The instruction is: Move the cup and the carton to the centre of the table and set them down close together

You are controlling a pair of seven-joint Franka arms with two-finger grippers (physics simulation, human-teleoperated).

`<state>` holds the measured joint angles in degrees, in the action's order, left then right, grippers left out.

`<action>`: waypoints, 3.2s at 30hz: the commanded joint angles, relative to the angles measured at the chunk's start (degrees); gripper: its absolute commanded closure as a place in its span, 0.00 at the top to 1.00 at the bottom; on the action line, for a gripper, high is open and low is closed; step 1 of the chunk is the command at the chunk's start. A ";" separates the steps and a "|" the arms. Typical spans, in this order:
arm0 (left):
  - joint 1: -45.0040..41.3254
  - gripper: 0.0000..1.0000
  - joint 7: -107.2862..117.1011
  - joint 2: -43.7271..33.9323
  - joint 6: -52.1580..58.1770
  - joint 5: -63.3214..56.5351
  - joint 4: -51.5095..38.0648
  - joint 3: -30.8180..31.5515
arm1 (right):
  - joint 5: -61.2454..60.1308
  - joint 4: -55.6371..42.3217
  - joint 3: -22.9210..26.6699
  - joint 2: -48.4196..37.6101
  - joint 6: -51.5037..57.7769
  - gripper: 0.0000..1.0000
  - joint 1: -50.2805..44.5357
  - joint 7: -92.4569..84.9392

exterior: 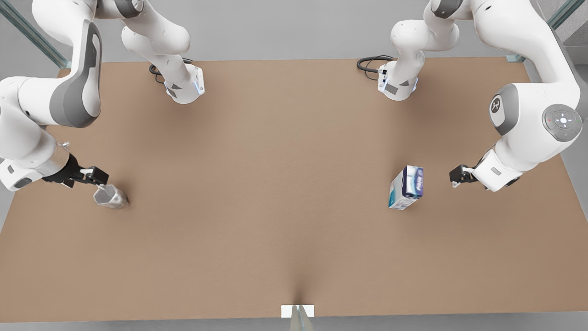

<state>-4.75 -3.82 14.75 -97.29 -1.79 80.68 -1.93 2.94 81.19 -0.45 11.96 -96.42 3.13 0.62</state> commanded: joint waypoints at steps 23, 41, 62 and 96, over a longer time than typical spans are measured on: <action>-0.09 1.00 0.21 1.42 -0.09 0.04 0.35 0.09 | -0.75 23.57 0.10 6.68 -25.67 1.00 14.01 -20.74; -0.18 1.00 0.21 1.95 -0.18 0.12 0.35 0.09 | 0.22 39.83 0.19 7.11 -39.11 1.00 15.60 -40.34; -0.18 1.00 0.21 1.95 0.00 0.12 0.35 0.09 | 0.22 43.70 0.19 9.14 -47.46 0.21 15.33 -40.17; -0.18 1.00 0.21 1.95 -0.09 0.12 0.35 0.09 | -0.57 -4.91 -7.54 31.55 -26.81 0.21 -14.20 0.43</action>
<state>-4.85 -3.60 16.70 -97.38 -1.66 81.04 -1.83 2.23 75.81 -7.99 44.00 -123.38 -12.15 2.63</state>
